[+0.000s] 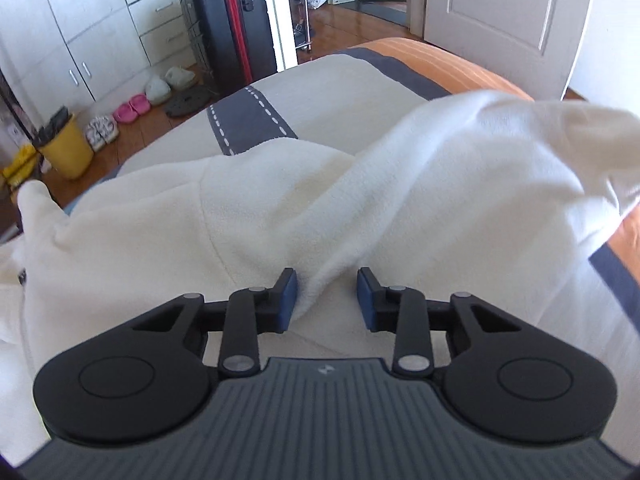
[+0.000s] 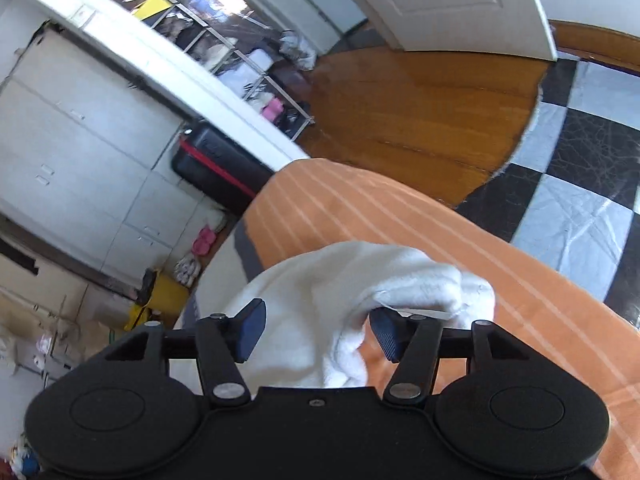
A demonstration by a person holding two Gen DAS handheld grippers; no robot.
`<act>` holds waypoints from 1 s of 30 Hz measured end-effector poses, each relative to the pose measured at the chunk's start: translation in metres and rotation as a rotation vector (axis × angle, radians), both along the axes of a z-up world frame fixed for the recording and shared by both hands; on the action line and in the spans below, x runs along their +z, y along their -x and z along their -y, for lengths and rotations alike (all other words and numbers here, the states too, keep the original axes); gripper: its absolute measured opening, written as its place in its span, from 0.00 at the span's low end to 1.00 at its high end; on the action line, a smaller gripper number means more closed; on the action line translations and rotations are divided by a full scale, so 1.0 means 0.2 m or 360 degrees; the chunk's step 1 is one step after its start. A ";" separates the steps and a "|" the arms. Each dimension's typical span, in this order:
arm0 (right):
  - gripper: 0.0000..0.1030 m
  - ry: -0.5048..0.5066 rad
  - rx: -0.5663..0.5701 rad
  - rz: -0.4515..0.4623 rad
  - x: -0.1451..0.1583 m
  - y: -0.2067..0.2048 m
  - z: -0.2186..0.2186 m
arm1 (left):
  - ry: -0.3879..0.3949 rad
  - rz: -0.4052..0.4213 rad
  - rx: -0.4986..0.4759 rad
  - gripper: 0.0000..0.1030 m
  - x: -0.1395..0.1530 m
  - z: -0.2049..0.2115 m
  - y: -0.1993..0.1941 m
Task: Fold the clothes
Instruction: 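Fold the sleeve with the right gripper across the jacket body toward the left gripper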
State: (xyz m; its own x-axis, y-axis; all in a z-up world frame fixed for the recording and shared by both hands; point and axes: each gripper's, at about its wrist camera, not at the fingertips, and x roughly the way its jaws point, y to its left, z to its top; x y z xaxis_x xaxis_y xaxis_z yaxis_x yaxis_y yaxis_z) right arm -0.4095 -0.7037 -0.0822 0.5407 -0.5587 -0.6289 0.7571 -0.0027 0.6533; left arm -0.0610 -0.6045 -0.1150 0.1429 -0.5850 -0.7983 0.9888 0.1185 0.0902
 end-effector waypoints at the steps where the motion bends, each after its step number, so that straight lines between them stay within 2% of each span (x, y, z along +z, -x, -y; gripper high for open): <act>1: 0.63 -0.0044 -0.0049 -0.0005 -0.03 0.03 0.02 | 0.0002 0.0006 0.0002 0.31 0.00 -0.01 0.01; 6: 0.63 -0.0339 -0.0104 0.0322 -0.30 0.08 0.12 | 0.0022 -0.0004 0.0039 0.30 0.00 -0.02 0.00; 8: 0.64 -0.0398 -0.0176 0.0336 -0.37 0.07 0.17 | 0.0037 0.0001 0.0041 0.31 0.01 -0.03 0.00; 11: 0.64 -0.0337 -0.0201 0.0332 -0.41 0.01 0.27 | 0.0096 -0.0068 0.0063 0.31 0.06 -0.09 0.00; 13: 0.62 -0.0135 -0.0161 0.0253 -0.38 -0.03 0.30 | 0.0133 -0.0137 0.0092 0.31 0.09 -0.15 -0.02; 15: 0.17 0.0108 -0.0112 0.0136 -0.30 -0.05 0.27 | 0.0160 -0.0188 0.0134 0.32 0.11 -0.19 -0.04; 16: 0.11 0.0232 -0.0067 0.0081 -0.24 -0.06 0.24 | 0.0174 -0.0205 0.0168 0.32 0.13 -0.22 -0.05; 20: 0.10 0.0871 0.0196 0.0137 0.10 -0.07 0.01 | 0.0277 -0.0374 0.0372 0.32 0.19 -0.37 -0.15; 23: 0.10 0.1033 0.0454 0.0279 0.28 -0.16 -0.21 | 0.0363 -0.0572 0.0545 0.33 0.24 -0.51 -0.24; 25: 0.10 0.1030 0.0713 0.0365 0.35 -0.31 -0.34 | 0.0407 -0.0661 0.0645 0.33 0.28 -0.62 -0.30; 27: 0.10 0.1024 0.1004 0.0354 0.38 -0.52 -0.47 | 0.0459 -0.0698 0.0734 0.33 0.32 -0.74 -0.35; 29: 0.10 0.0944 0.1256 0.0378 0.35 -0.72 -0.61 | 0.0511 -0.0710 0.0821 0.35 0.35 -0.87 -0.40; 30: 0.10 0.0874 0.1319 0.0374 0.32 -0.82 -0.66 | 0.0532 -0.0718 0.0863 0.36 0.36 -0.94 -0.42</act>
